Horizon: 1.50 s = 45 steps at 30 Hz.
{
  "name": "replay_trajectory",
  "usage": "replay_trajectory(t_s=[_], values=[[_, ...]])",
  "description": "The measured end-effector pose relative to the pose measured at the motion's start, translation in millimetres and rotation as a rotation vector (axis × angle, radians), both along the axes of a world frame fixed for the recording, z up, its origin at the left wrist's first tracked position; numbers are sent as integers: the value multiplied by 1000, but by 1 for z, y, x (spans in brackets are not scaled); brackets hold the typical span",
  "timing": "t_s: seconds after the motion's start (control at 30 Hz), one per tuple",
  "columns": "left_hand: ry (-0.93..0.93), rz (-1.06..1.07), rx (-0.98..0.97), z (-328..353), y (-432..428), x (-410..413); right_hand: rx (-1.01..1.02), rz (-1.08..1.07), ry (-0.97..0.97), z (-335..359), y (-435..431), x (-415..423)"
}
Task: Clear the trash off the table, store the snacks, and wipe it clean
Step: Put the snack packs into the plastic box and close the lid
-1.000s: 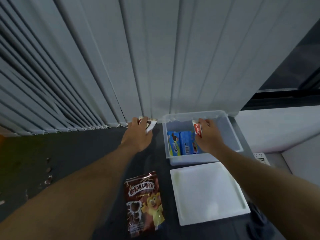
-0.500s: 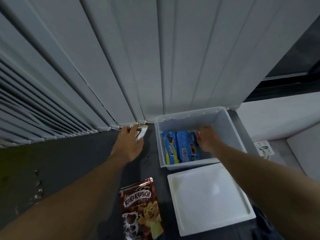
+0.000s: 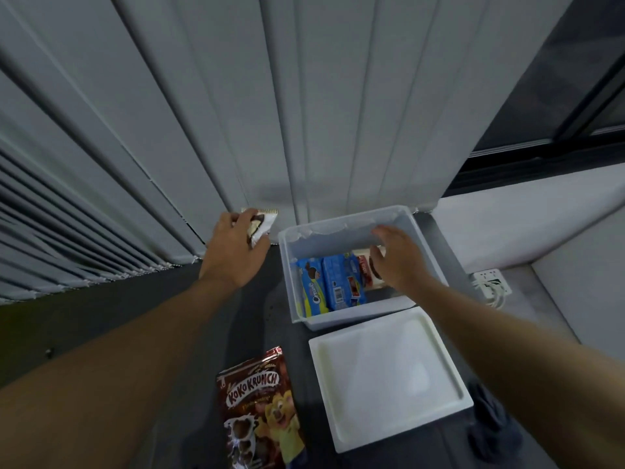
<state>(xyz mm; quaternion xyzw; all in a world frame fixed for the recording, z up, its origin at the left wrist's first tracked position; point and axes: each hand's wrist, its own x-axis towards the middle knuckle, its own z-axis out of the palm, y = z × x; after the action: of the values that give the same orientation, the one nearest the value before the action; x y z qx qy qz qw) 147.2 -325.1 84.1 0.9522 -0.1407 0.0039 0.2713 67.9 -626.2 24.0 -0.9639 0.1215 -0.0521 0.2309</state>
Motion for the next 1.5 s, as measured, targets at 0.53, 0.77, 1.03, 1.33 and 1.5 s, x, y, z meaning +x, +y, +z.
replay_trajectory(t_s=[0.53,0.77,1.03,1.33,1.5], values=[[169,-498,109,-15,-106,-23,136,-105,135,-5,-50,-25],[349,-592,143,-55,-156,-34,205,-123,123,-7,-49,-26],[465,-768,325,-104,-182,-36,216,-169,136,-4,-48,-27],[223,-904,548,-105,-167,-31,205,-166,141,-11,-52,-29],[201,-780,567,-74,-150,-26,118,-146,193,-8,-53,-30]])
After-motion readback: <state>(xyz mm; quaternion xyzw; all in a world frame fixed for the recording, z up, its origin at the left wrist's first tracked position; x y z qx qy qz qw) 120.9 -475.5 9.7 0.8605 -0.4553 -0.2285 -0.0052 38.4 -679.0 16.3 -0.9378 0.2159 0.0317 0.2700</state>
